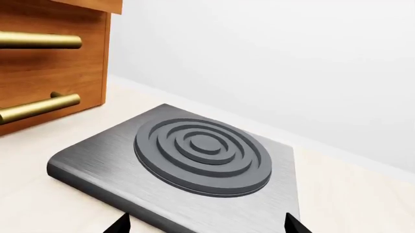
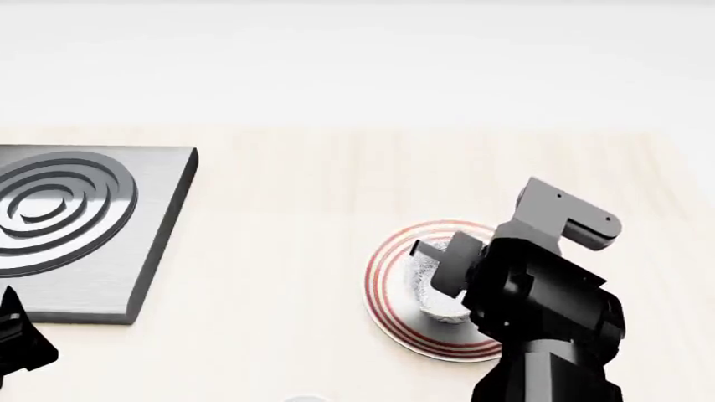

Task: Pick the akita bowl between the plate and the ramekin and place it on the plate.

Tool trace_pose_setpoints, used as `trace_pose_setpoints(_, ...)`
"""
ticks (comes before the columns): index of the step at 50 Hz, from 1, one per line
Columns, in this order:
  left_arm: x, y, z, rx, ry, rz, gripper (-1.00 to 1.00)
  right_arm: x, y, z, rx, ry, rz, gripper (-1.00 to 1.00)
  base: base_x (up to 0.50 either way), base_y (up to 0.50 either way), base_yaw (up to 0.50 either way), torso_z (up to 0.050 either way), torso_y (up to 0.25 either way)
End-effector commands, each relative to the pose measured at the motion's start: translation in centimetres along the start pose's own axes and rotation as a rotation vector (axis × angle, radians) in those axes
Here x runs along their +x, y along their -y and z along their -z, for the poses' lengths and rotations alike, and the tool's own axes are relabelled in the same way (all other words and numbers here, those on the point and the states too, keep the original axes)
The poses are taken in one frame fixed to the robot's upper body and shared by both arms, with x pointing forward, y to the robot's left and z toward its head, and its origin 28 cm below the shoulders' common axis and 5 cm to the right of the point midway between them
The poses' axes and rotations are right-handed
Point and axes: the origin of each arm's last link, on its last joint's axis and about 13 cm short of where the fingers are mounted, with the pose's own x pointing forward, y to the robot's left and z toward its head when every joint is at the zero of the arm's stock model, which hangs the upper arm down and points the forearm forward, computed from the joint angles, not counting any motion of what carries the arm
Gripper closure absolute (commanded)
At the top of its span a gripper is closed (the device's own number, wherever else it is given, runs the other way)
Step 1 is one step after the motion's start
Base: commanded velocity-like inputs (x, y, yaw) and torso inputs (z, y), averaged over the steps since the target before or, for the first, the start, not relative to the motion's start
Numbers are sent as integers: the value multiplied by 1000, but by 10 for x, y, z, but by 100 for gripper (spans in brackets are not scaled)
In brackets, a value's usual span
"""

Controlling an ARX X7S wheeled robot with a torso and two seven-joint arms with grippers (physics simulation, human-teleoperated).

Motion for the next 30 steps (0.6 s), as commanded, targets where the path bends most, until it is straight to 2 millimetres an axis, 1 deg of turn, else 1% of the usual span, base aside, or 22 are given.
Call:
trace_pose_setpoints(1, 0, 0, 0, -1, 0, 0, -100, 0, 0, -2, -13, 27, 9, -100, 0, 0, 0, 0, 0)
trace_pose_setpoints(12, 0, 0, 0, -2, 0, -1, -100, -1, 1, -6, -47, 60, 28, -100, 0, 0, 0, 0, 0)
trace_pose_setpoints(23, -1, 0, 0, -3, -1, -2, -100, -14, -7, -30, -121, 128, 43, -100, 0, 0, 0, 0, 0)
trace_pose_setpoints(30, 0, -1, 0, -3, -1, -3, -100, -21, -11, -41, -168, 170, 40, -100, 0, 0, 0, 0, 0)
